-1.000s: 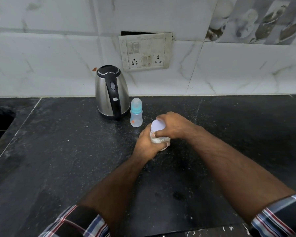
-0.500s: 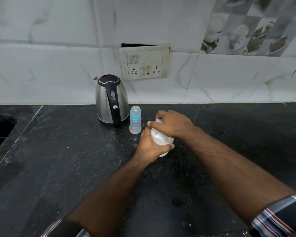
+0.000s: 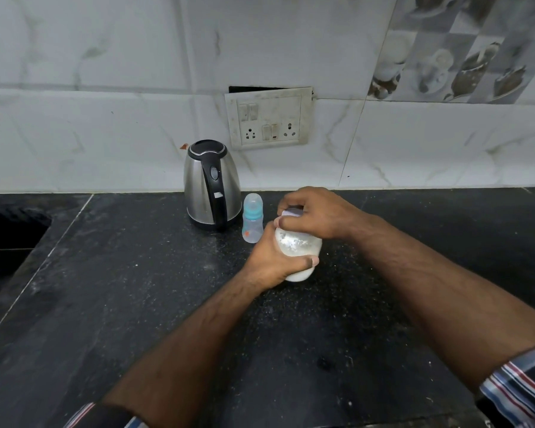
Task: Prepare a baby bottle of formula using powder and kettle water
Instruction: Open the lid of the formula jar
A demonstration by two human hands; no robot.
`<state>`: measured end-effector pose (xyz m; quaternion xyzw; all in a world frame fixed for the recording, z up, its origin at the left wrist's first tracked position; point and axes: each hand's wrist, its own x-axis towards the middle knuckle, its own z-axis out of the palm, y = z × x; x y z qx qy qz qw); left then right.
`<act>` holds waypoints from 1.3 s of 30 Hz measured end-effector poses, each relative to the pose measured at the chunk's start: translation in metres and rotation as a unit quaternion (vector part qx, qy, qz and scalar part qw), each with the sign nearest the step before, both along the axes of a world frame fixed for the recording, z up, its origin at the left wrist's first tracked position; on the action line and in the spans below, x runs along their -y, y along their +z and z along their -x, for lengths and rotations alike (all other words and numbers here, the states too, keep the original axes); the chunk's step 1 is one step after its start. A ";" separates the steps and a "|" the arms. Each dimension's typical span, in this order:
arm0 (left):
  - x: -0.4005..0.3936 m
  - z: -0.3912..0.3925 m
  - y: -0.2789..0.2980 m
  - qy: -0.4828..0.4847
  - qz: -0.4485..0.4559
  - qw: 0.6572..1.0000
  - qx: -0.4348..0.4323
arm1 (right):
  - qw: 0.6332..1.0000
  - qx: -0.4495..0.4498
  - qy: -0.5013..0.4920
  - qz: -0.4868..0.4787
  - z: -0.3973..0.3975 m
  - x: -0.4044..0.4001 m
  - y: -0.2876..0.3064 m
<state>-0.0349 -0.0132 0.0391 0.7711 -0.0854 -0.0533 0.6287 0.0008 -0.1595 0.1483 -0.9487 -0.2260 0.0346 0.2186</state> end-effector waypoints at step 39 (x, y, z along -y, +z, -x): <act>0.006 -0.008 -0.007 0.030 -0.038 0.999 -0.001 | 0.932 -0.231 -0.053 -0.275 -0.027 0.065 -0.001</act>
